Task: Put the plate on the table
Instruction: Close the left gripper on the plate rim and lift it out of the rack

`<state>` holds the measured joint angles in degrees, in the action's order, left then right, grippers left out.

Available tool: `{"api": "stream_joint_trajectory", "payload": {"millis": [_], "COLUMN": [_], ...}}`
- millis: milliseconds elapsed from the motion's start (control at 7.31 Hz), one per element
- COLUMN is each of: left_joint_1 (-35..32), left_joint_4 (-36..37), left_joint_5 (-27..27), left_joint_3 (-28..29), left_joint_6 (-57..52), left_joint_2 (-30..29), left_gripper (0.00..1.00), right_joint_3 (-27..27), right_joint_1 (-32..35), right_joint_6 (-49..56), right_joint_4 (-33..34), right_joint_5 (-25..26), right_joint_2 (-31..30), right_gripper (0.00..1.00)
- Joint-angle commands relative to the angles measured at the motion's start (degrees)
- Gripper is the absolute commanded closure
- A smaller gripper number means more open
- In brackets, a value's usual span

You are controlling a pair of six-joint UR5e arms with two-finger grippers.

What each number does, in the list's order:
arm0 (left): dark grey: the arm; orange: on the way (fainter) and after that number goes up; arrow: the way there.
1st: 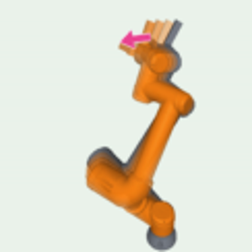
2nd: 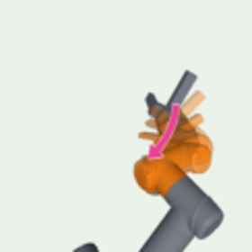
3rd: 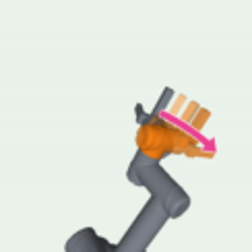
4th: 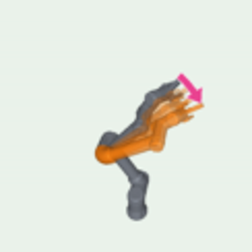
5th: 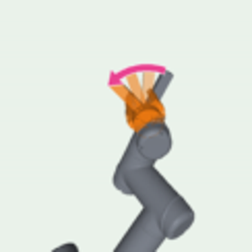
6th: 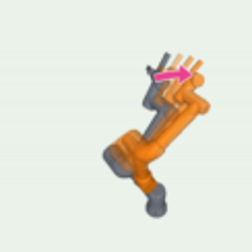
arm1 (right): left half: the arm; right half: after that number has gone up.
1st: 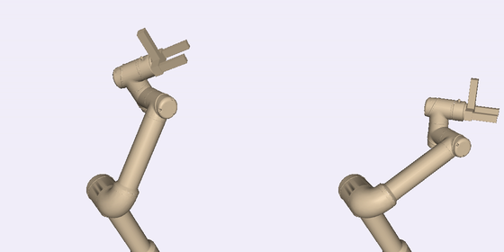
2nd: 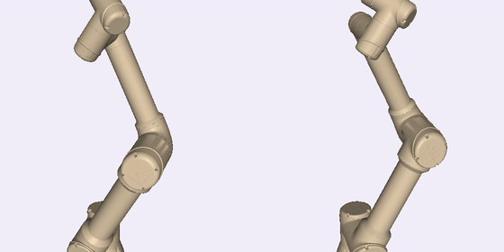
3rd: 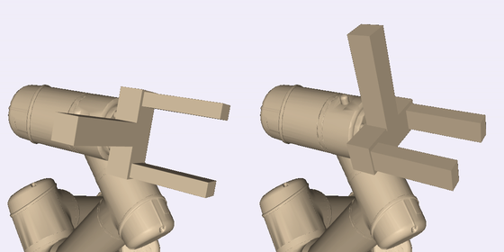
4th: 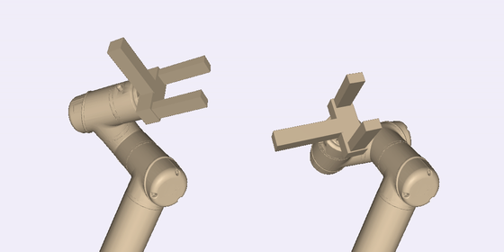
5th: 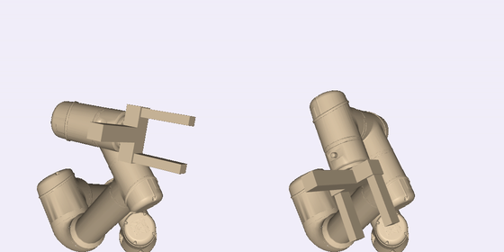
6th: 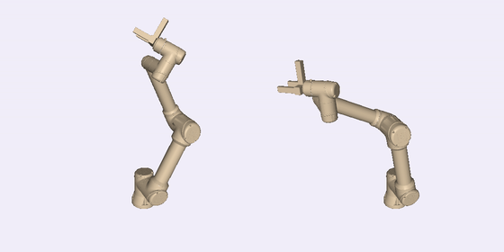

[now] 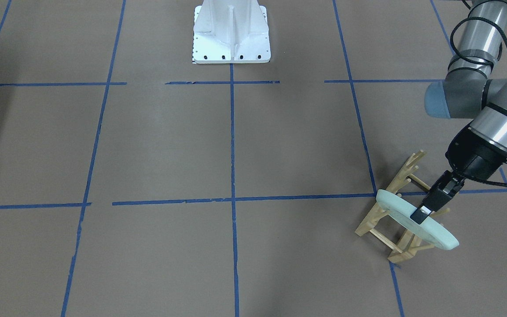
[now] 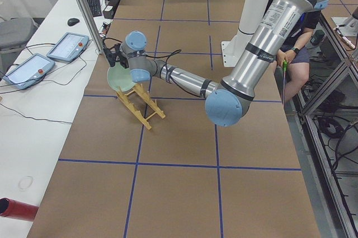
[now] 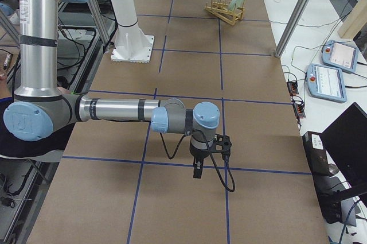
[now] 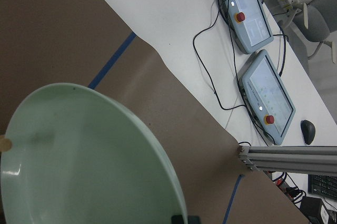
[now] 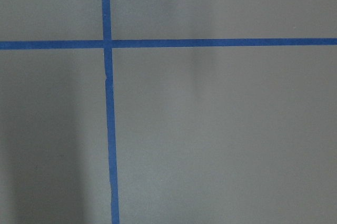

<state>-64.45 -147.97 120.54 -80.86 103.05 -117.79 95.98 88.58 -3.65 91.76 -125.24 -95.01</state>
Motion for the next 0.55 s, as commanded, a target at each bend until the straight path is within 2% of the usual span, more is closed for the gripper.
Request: {"api": "stream_joint_trajectory", "payload": {"millis": [0,411], "left_joint_1": [-2.16,-8.48], "left_joint_4": [-0.03,1.1], "left_joint_5": [2.04,9.94], "left_joint_3": [-1.49,-4.99], "left_joint_6": [0.4,0.75], "left_joint_2": [0.1,-0.07], "left_gripper": [1.0,1.0], "right_joint_3": [0.0,0.0], "right_joint_1": [0.01,0.01], "right_joint_6": [0.05,0.05], "right_joint_4": [0.0,0.0], "right_joint_5": [0.0,0.0], "right_joint_2": [0.0,0.0], "right_gripper": [0.0,0.0]}}
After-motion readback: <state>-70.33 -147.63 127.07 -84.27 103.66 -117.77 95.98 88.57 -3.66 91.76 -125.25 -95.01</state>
